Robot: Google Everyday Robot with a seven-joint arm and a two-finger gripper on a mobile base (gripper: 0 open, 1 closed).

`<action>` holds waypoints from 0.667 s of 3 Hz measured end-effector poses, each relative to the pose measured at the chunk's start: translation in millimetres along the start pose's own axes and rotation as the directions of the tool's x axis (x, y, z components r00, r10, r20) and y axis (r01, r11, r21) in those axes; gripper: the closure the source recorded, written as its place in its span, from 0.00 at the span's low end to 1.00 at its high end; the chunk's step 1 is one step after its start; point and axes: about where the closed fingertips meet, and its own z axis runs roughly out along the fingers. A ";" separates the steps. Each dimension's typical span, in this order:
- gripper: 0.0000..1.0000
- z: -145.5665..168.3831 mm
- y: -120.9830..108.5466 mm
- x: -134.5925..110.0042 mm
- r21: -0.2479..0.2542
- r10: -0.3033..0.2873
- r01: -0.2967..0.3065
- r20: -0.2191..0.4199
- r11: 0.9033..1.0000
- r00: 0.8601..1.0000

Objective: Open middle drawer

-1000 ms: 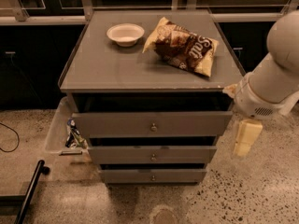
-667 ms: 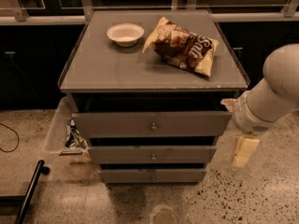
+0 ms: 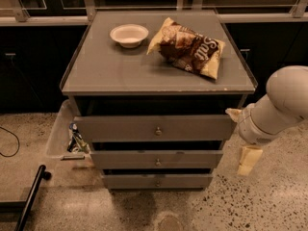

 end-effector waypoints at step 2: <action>0.00 81.8 20.9 34.1 -0.105 0.067 -0.070 -0.036 0.992 0.997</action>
Offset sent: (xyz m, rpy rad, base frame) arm -0.0004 -0.0302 -0.1590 -0.0183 0.1928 -0.0842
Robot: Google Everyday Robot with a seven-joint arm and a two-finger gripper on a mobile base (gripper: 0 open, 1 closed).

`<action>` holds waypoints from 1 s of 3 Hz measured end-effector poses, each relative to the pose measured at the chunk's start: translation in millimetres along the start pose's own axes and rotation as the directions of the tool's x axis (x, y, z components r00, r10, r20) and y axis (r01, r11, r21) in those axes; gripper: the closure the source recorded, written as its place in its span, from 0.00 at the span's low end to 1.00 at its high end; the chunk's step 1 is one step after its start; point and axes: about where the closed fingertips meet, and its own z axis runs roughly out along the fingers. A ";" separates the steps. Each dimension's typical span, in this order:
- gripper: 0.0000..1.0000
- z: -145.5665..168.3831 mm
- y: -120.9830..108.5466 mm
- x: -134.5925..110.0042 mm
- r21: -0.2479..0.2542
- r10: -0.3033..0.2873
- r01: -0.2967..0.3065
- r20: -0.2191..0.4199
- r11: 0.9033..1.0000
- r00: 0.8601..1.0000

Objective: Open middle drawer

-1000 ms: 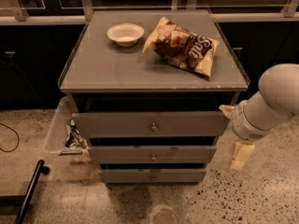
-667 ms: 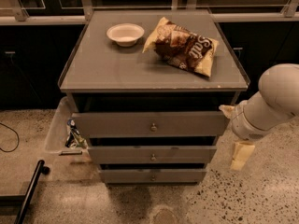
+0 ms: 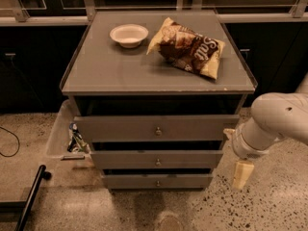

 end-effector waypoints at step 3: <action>0.00 146.3 16.0 56.4 -0.102 0.004 0.001 0.044 0.995 0.999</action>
Offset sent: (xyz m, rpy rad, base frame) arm -0.0017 -0.0411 -0.1848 0.0491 0.1461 -0.0368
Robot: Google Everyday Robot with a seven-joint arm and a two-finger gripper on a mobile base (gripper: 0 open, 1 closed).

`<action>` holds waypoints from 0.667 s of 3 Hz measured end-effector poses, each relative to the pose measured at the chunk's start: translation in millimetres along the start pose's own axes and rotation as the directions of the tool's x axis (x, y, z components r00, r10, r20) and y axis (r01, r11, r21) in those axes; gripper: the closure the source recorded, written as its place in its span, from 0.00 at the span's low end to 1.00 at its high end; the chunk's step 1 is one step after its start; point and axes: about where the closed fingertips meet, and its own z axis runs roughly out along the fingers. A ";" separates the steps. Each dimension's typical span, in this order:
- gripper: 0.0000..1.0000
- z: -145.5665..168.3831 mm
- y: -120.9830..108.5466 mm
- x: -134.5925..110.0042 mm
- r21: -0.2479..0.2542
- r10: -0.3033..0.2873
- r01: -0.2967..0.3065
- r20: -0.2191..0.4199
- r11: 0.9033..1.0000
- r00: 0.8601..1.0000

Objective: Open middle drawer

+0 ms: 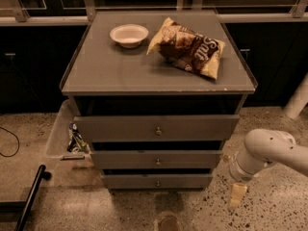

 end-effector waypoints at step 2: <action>0.00 9.6 -2.2 2.8 0.028 0.002 -0.002 0.022 1.000 1.000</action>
Offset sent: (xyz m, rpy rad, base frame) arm 0.0071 -0.0036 -0.0195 0.0395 -0.0772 -0.0216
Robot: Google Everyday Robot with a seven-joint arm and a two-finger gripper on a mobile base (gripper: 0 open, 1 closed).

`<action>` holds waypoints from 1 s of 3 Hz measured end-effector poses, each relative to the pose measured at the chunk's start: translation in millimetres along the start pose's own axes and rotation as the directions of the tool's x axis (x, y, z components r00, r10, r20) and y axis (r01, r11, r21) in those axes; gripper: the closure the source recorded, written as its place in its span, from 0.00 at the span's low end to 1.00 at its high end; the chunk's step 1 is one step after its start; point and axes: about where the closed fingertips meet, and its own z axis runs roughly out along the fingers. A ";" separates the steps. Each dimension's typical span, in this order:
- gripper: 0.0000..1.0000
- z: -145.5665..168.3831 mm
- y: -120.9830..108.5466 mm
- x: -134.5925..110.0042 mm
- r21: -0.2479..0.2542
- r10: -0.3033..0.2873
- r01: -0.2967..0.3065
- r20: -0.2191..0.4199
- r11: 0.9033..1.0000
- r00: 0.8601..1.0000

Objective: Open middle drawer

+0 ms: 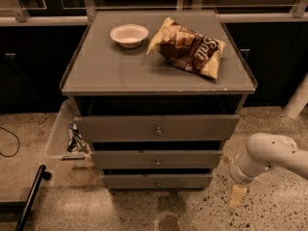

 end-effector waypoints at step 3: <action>0.00 30.8 -48.6 -29.7 0.246 -0.203 0.146 0.224 0.958 0.953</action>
Offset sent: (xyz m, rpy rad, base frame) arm 0.0644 0.0362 -0.0162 0.2053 -0.3357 0.1545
